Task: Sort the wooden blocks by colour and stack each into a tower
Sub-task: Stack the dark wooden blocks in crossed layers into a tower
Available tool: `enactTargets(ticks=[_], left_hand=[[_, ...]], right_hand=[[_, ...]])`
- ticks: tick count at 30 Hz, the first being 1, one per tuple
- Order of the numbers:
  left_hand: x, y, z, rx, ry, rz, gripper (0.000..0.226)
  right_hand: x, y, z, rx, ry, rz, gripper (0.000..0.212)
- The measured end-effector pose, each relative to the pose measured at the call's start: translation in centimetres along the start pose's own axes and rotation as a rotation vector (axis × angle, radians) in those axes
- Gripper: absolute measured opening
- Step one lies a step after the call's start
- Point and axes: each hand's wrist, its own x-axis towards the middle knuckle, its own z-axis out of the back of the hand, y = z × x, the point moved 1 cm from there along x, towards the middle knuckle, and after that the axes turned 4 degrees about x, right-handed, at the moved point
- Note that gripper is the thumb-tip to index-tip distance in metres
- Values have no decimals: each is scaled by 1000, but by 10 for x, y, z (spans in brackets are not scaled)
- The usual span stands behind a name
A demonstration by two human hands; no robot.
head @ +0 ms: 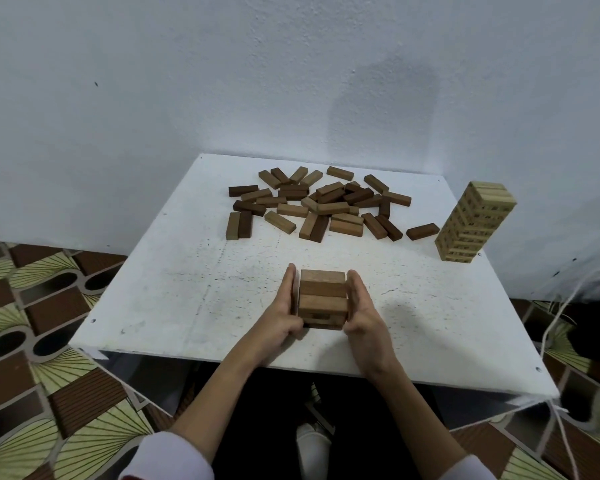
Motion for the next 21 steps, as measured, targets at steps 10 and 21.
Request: enactTargets(ticks=[10, 21], left_hand=[[35, -28, 91, 776, -681, -316, 59], [67, -25, 118, 1304, -621, -344, 50]], right_hand=[[65, 96, 3, -405, -58, 119, 27], [167, 96, -84, -1394, 382, 10, 30]])
